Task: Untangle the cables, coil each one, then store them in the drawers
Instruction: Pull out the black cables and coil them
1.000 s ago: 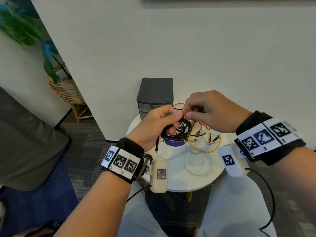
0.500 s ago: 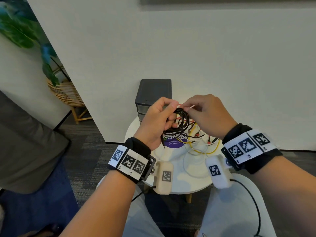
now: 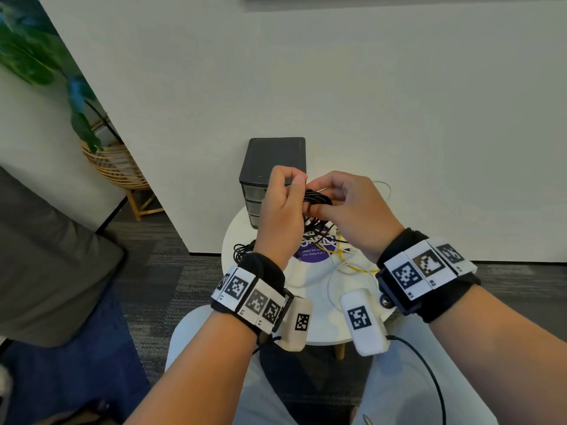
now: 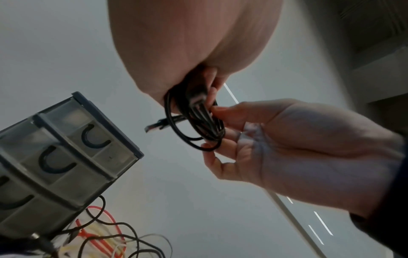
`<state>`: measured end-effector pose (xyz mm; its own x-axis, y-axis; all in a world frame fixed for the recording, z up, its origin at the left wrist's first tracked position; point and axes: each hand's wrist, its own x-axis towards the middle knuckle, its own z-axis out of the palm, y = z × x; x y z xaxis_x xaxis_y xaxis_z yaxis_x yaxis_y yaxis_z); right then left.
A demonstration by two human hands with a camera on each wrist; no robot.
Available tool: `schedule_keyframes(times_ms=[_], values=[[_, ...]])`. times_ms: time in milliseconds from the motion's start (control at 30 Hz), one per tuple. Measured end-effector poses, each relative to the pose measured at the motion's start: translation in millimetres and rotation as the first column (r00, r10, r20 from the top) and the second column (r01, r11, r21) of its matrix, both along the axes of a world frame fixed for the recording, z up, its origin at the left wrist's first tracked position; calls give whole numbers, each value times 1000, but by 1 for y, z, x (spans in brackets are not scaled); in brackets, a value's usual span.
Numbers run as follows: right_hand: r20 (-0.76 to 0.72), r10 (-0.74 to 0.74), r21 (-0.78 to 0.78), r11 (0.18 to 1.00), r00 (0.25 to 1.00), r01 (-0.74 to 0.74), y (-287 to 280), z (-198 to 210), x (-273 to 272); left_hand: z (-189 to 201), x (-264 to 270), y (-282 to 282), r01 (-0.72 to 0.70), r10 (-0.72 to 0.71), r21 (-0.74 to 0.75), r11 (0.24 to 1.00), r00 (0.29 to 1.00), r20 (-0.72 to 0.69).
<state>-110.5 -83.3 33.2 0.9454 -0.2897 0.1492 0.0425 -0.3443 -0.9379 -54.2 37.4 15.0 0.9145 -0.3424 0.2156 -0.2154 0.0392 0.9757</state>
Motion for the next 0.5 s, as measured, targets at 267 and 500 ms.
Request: schedule_keyframes(times_ms=[267, 500], values=[[-64, -106, 179, 977, 992, 116, 2, -15, -3, 2, 11, 5, 160, -161, 162, 974, 987, -8], [-21, -54, 549, 834, 998, 57, 6, -21, -1, -1, 13, 7, 143, -138, 160, 977, 990, -40]])
